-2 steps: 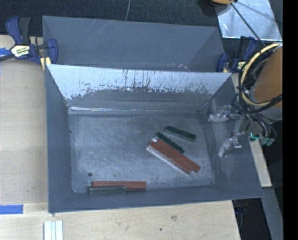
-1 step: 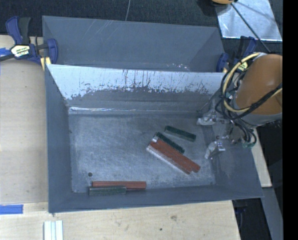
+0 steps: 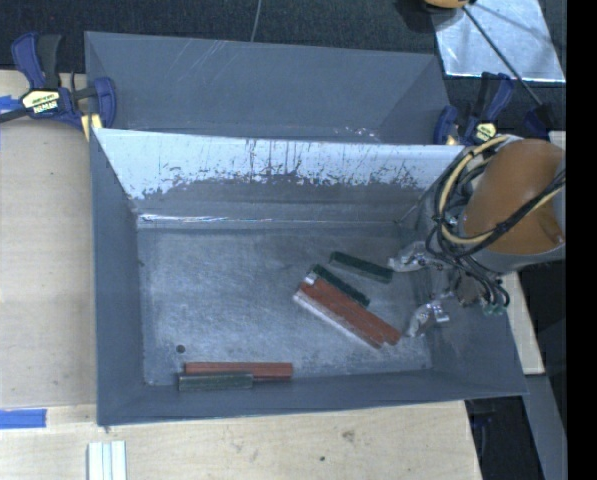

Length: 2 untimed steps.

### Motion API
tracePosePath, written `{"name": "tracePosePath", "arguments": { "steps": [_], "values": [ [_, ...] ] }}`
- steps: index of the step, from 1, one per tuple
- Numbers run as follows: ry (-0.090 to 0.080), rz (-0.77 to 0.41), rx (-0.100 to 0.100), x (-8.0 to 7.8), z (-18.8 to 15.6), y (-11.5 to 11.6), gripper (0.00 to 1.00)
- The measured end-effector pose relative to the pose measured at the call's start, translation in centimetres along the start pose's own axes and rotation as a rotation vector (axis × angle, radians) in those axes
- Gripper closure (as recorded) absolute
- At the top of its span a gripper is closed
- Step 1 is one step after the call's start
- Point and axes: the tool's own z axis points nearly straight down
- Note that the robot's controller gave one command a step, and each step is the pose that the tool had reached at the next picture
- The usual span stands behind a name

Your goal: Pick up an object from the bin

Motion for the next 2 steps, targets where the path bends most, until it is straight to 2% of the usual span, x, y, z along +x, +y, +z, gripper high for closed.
{"name": "tracePosePath", "arguments": {
  "steps": [1,2],
  "values": [
    [-0.002,0.020,0.001,3.8,-0.2,3.4,0.00],
    [-0.004,0.042,-0.004,4.7,0.0,5.6,1.00]
  ]
}}
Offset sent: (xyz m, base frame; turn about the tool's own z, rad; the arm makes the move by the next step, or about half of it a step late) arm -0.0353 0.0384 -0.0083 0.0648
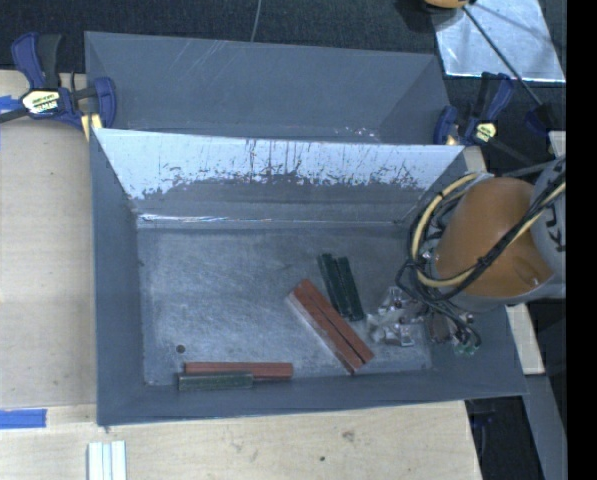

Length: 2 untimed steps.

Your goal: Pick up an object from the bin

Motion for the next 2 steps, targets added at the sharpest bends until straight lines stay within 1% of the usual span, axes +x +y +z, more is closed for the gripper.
{"name": "tracePosePath", "arguments": {
  "steps": [1,2],
  "values": [
    [-0.022,0.022,0.004,-2.40,0.15,-1.35,0.00],
    [-0.020,0.021,0.005,-2.33,0.16,-1.37,0.00]
  ]
}}
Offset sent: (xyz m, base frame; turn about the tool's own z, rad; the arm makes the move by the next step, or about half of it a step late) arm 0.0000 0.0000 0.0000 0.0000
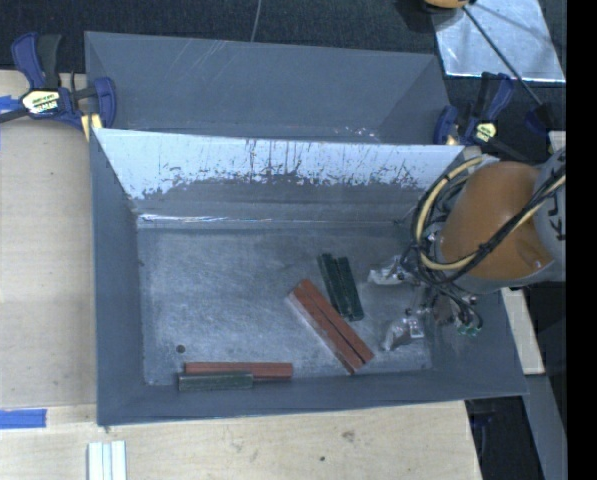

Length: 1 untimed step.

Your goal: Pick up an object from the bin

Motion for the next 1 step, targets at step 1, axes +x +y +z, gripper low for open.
{"name": "tracePosePath", "arguments": {
  "steps": [1],
  "values": [
    [0.020,-0.014,0.002,-0.51,-0.35,4.52,0.00]
  ]
}}
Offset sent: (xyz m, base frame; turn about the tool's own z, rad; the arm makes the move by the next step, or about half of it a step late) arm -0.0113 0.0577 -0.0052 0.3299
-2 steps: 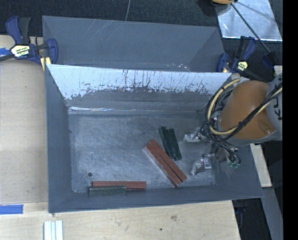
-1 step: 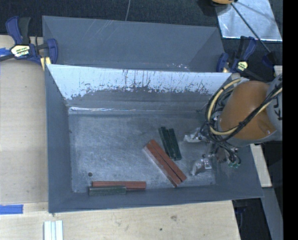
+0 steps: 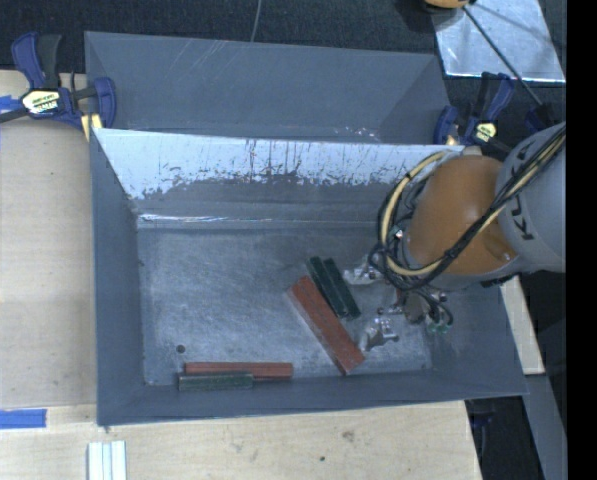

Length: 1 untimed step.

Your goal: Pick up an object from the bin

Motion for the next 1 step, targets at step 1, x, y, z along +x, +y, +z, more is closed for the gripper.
{"name": "tracePosePath", "arguments": {
  "steps": [1],
  "values": [
    [-0.010,0.267,-0.011,0.45,0.05,2.87,1.00]
  ]
}}
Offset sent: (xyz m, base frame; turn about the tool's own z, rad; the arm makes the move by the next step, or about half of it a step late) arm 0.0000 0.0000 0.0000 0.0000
